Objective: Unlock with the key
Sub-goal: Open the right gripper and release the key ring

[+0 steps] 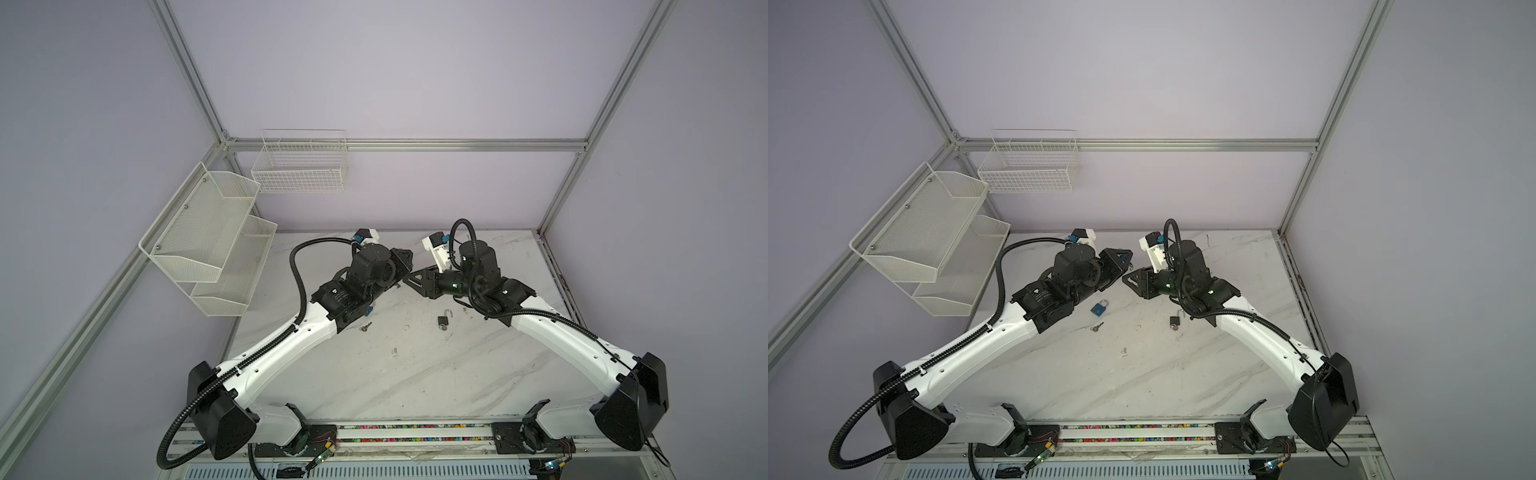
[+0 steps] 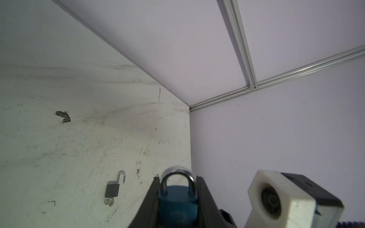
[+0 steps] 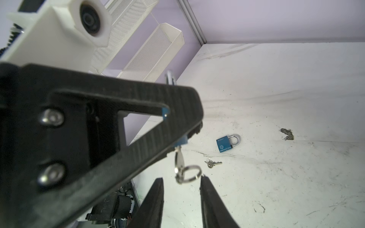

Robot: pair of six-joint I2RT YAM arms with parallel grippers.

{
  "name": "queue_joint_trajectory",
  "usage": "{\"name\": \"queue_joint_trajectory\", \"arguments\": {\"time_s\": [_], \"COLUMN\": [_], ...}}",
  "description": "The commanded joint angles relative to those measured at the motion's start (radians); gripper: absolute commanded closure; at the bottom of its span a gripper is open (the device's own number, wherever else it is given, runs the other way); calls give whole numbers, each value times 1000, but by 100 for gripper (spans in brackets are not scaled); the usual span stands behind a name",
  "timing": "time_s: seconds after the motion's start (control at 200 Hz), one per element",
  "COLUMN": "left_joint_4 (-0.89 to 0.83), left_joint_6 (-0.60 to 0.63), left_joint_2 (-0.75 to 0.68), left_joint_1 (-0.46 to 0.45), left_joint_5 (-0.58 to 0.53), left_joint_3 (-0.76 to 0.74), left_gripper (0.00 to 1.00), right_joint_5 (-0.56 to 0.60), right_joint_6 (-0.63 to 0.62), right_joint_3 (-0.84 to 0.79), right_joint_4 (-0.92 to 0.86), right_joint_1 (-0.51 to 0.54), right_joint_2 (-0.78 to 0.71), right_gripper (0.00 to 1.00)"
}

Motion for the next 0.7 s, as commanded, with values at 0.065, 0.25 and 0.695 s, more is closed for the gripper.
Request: {"name": "queue_joint_trajectory", "arguments": {"time_s": [0.065,0.25,0.695], "left_joint_4": [60,70,81], "left_joint_6": [29,26,23], "left_joint_2": [-48,-49,-47], "left_joint_1": [2,2,3], "left_joint_5": [-37,-34,-23], "left_joint_3": [-15,-24,-26], "left_gripper": [94,94,94], "right_joint_5": [45,110,79], "right_joint_6": [-8,15,49], "right_joint_3": [-7,19,31], "right_joint_4": [43,43,116], "right_joint_1": [-5,-14,-14], "right_joint_2": [-66,-55,-26], "right_gripper": [60,61,69]}}
